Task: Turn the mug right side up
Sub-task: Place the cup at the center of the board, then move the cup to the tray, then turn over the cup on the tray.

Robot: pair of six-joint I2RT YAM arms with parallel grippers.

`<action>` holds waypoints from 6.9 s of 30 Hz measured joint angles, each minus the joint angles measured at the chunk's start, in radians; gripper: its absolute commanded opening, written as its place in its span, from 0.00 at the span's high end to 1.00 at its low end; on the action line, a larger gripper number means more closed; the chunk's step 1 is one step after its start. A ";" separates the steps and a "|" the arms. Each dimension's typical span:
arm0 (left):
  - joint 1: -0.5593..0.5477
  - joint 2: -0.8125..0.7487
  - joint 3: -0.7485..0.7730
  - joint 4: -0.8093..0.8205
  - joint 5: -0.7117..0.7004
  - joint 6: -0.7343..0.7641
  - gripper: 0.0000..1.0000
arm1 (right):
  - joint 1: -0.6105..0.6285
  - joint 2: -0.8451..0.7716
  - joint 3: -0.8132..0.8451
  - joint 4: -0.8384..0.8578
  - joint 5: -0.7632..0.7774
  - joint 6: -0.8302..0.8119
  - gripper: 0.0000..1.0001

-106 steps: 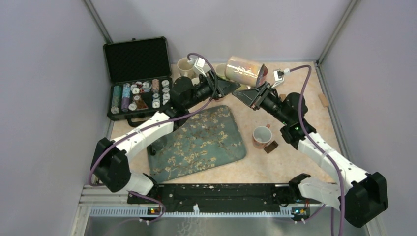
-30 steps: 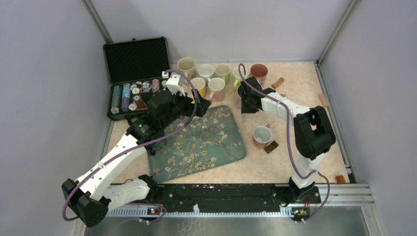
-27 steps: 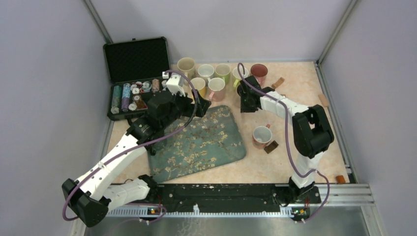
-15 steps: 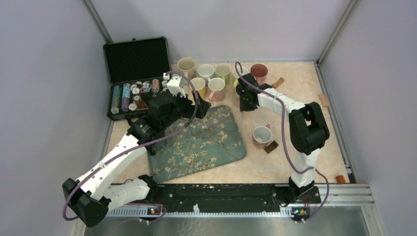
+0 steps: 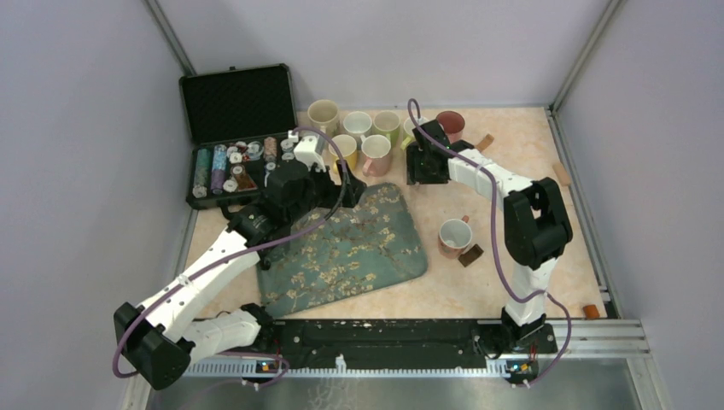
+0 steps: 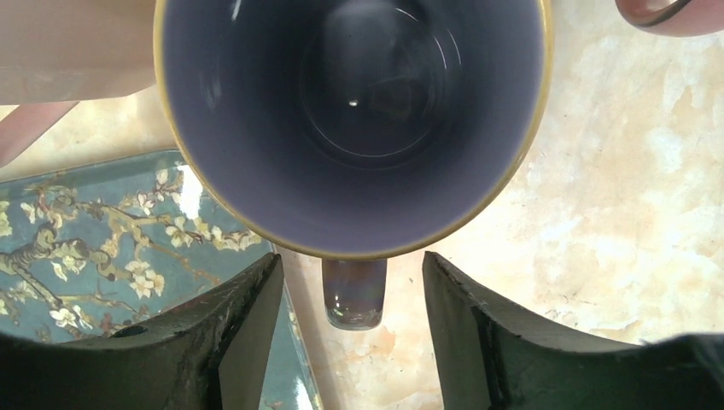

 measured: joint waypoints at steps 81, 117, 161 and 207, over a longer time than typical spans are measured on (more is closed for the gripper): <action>0.117 0.110 -0.199 -0.346 -0.138 -0.205 0.10 | 0.000 -0.570 -0.301 0.153 -0.166 0.051 0.01; 0.055 0.196 -0.202 -0.332 -0.226 -0.238 0.63 | 0.000 -0.577 -0.322 0.151 -0.166 0.059 0.01; 0.054 -0.034 -0.175 -0.063 -0.037 -0.168 1.00 | 0.000 -0.690 -0.419 0.296 -0.286 0.157 0.01; 0.064 0.149 -0.123 0.860 0.513 -0.452 1.00 | -0.034 -0.640 -0.571 1.122 -0.967 0.600 0.52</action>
